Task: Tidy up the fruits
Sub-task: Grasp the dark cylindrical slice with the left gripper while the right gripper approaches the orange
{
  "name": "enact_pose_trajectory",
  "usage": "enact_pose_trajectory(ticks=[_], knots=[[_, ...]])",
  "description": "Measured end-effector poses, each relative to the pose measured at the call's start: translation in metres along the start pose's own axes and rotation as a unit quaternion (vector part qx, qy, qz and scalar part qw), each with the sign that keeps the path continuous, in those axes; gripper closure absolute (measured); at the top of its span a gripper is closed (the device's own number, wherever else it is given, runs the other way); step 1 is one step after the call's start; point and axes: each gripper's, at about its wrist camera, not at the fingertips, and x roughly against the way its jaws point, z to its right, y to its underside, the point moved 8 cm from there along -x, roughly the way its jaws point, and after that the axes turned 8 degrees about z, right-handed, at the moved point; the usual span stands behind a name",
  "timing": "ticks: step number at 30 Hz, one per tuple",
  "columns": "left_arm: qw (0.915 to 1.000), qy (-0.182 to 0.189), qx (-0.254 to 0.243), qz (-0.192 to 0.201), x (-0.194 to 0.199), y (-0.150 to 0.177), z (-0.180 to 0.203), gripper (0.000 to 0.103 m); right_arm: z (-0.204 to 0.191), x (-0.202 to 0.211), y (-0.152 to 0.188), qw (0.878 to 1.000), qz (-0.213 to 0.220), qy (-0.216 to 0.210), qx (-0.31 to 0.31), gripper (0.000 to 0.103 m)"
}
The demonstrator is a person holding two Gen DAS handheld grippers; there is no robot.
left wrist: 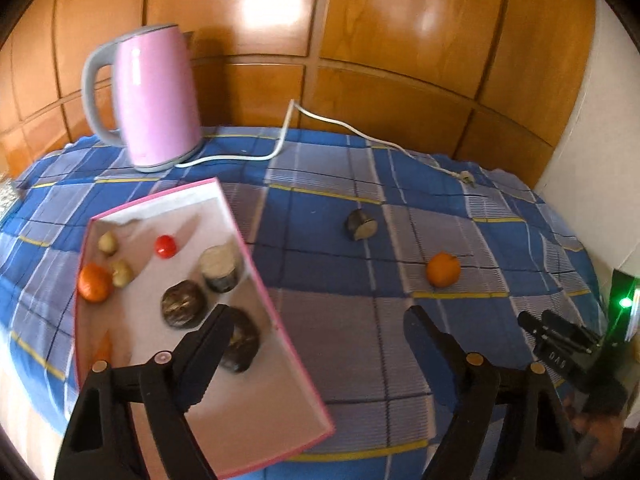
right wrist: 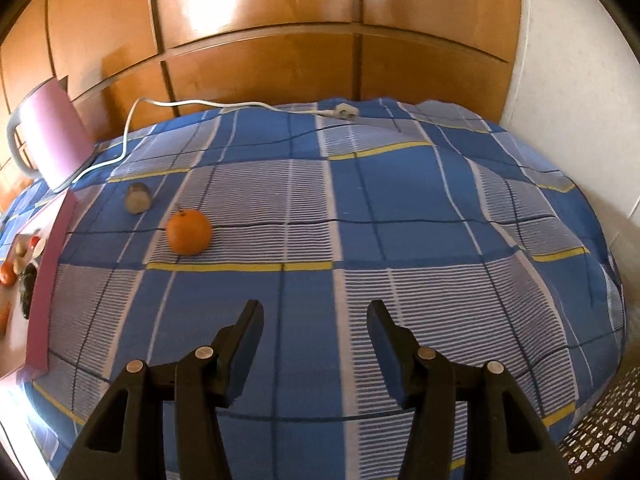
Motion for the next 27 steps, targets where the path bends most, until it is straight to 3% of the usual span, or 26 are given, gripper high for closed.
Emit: enact_pose_trajectory(ticks=[8, 17, 27], knots=[[0.9999, 0.004, -0.002, -0.014, -0.027, -0.015, 0.014, 0.018, 0.015, -0.007, 0.003, 1.000, -0.003, 0.018, -0.008, 0.049], [0.9991, 0.005, 0.003, -0.041, -0.071, -0.028, 0.025, 0.041, 0.031, -0.012, 0.006, 0.999, -0.007, 0.033, -0.019, 0.049], [0.9963, -0.006, 0.042, -0.074, -0.134, -0.040, 0.031, 0.037, 0.043, -0.017, 0.008, 0.999, -0.010, 0.049, -0.020, 0.049]])
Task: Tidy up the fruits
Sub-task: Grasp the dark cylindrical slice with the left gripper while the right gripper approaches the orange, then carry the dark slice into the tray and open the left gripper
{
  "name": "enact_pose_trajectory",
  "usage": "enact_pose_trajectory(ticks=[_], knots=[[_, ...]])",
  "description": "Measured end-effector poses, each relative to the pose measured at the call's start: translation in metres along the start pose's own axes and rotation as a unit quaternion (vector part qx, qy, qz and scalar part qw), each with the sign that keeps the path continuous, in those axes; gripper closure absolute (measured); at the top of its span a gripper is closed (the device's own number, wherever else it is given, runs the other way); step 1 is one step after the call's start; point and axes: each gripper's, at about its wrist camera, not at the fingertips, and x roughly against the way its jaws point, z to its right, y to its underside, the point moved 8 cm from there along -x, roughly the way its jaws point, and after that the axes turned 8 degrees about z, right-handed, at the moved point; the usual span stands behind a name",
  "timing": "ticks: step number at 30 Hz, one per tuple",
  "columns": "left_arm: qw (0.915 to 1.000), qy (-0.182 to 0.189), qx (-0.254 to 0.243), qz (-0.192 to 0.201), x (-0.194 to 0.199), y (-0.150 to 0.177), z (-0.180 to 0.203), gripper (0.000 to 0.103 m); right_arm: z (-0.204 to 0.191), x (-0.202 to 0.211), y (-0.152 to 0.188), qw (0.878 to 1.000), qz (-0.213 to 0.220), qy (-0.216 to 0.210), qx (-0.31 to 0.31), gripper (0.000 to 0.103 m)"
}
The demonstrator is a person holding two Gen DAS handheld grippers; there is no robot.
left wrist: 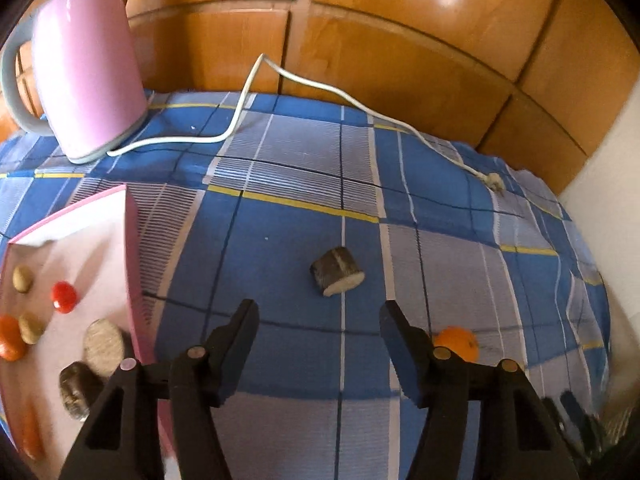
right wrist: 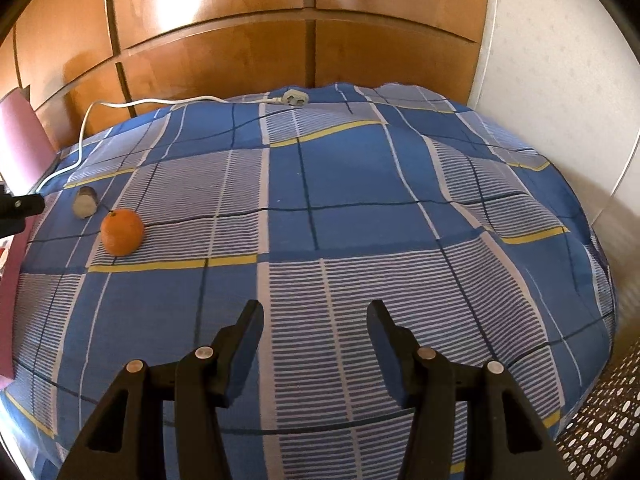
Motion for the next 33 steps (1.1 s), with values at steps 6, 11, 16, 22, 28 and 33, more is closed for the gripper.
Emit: enact_pose_trajectory(ticks=[6, 11, 16, 22, 28, 33], knots=[[0.9999, -0.013, 0.007, -0.004, -0.025, -0.009, 0.003, 0.034, 0.022, -0.002, -0.002, 0.999, 0.004, 0.032, -0.026, 0.049], [0.9997, -0.024, 0.002, -0.006, -0.043, -0.010, 0.006, 0.036, 0.029, -0.007, 0.000, 0.999, -0.001, 0.042, -0.032, 0.048], [0.9997, -0.018, 0.005, -0.018, -0.062, -0.006, 0.008, 0.050, 0.033, -0.010, 0.002, 0.998, 0.000, 0.049, -0.037, 0.049], [0.9999, -0.008, -0.011, -0.001, -0.060, -0.003, 0.016, 0.062, 0.035, -0.014, 0.004, 0.998, 0.008, 0.052, -0.041, 0.048], [0.9999, -0.008, -0.010, 0.003, -0.049, 0.003, 0.012, 0.062, 0.034, -0.016, 0.006, 0.997, 0.030, 0.054, -0.048, 0.036], [0.9996, -0.013, -0.017, 0.020, -0.025, 0.010, 0.009, 0.062, 0.032, -0.015, 0.008, 0.995, 0.056, 0.063, -0.046, 0.034]])
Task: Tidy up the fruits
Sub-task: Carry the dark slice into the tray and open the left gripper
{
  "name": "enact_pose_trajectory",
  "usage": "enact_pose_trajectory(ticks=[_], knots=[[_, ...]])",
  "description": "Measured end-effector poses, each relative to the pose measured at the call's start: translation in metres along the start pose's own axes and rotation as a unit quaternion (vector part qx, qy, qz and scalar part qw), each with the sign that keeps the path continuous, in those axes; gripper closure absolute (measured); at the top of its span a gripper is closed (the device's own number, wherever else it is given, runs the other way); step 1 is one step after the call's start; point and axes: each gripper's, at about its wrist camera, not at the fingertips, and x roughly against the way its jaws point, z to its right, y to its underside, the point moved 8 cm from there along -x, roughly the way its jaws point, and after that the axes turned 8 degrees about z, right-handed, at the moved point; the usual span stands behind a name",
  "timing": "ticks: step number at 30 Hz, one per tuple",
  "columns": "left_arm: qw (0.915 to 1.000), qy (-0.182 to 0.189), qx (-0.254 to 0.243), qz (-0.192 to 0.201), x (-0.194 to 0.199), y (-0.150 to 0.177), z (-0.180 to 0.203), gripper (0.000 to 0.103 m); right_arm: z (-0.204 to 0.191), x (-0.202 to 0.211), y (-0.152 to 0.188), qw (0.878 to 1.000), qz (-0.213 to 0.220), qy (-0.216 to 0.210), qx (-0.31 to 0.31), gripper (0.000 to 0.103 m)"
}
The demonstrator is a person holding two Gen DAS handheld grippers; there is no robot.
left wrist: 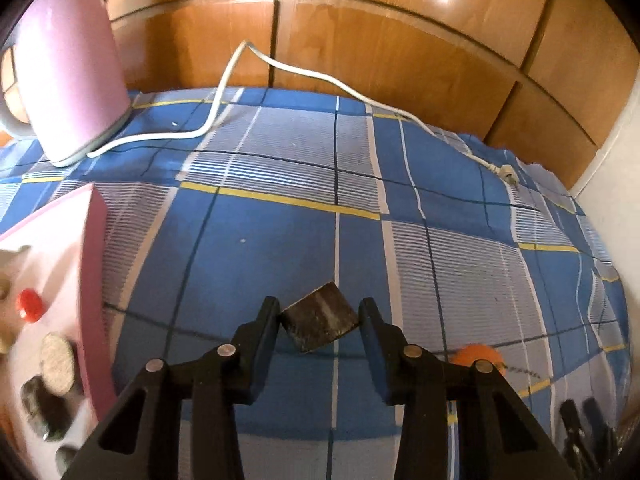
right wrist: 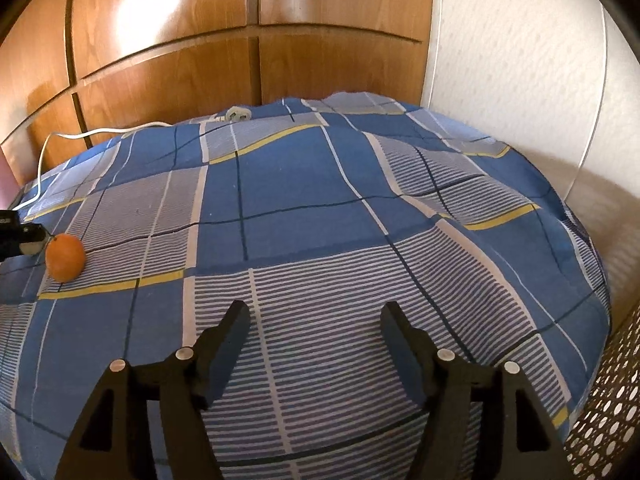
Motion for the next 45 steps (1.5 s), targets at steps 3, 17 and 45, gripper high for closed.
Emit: enact_pose_trajectory(ticks=[3, 17, 45], knots=[[0.9999, -0.003, 0.004, 0.009, 0.017, 0.005, -0.002, 0.062, 0.000, 0.000, 0.000, 1.000, 0.007, 0.000, -0.002, 0.034], [0.9967, -0.019, 0.025, 0.076, 0.104, 0.020, -0.033, 0.062, -0.001, 0.001, 0.000, 1.000, 0.014, 0.003, -0.003, 0.033], [0.9780, -0.133, 0.150, 0.057, 0.162, 0.101, -0.199, 0.061, -0.001, 0.000, 0.001, 1.000, 0.007, 0.015, 0.007, 0.033]])
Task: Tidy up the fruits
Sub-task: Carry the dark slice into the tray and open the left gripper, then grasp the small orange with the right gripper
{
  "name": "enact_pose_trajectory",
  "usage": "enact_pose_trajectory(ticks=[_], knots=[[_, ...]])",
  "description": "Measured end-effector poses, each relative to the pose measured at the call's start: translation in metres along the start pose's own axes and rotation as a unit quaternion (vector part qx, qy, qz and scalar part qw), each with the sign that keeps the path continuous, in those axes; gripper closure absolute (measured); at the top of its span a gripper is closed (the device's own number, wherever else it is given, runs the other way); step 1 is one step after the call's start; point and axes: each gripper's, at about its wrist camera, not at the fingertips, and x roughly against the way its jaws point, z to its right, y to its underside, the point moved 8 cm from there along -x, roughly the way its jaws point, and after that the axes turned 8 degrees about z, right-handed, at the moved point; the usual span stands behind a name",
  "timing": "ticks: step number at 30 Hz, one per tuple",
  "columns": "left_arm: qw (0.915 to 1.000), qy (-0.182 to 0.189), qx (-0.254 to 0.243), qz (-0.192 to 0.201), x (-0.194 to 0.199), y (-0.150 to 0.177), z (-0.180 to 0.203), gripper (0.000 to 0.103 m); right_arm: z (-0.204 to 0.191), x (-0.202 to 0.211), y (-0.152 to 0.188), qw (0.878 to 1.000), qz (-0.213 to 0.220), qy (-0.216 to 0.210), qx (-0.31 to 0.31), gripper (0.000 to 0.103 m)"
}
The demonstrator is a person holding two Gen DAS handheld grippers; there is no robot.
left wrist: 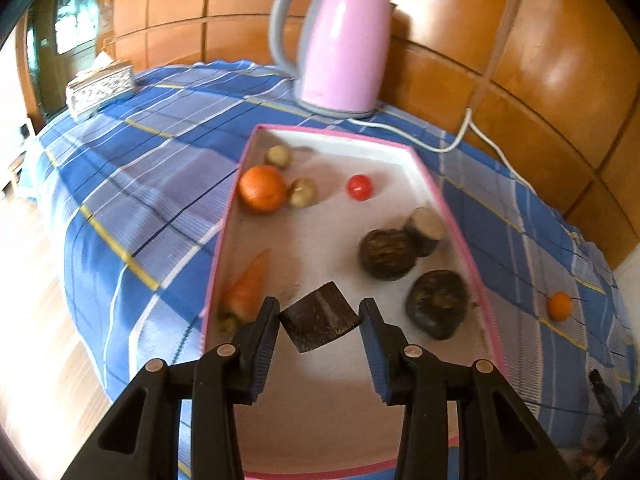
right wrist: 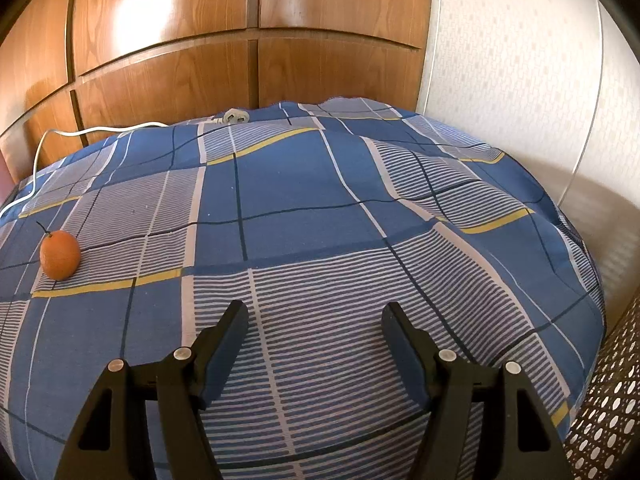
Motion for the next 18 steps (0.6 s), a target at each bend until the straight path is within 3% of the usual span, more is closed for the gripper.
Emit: enact_pose_trajectory(ticks=[6, 11, 16, 18], knots=[[0.9997, -0.021, 0.009, 0.002, -0.001, 0.006, -0.011, 0.060, 0.000, 0.000, 0.000, 1.000, 0.000, 0.000, 0.000, 0.033], [0.9990, -0.039, 0.015, 0.016, 0.004, 0.006, -0.014, 0.043, 0.001, 0.000, 0.000, 1.000, 0.001, 0.002, 0.000, 0.033], [0.9988, -0.041, 0.015, 0.025, 0.008, 0.003, -0.013, 0.038, 0.000, 0.000, 0.000, 1.000, -0.002, 0.003, 0.001, 0.033], [0.9986, -0.041, 0.013, 0.031, 0.011, 0.002, -0.012, 0.032, 0.001, -0.001, -0.001, 1.000, -0.009, 0.005, -0.001, 0.033]])
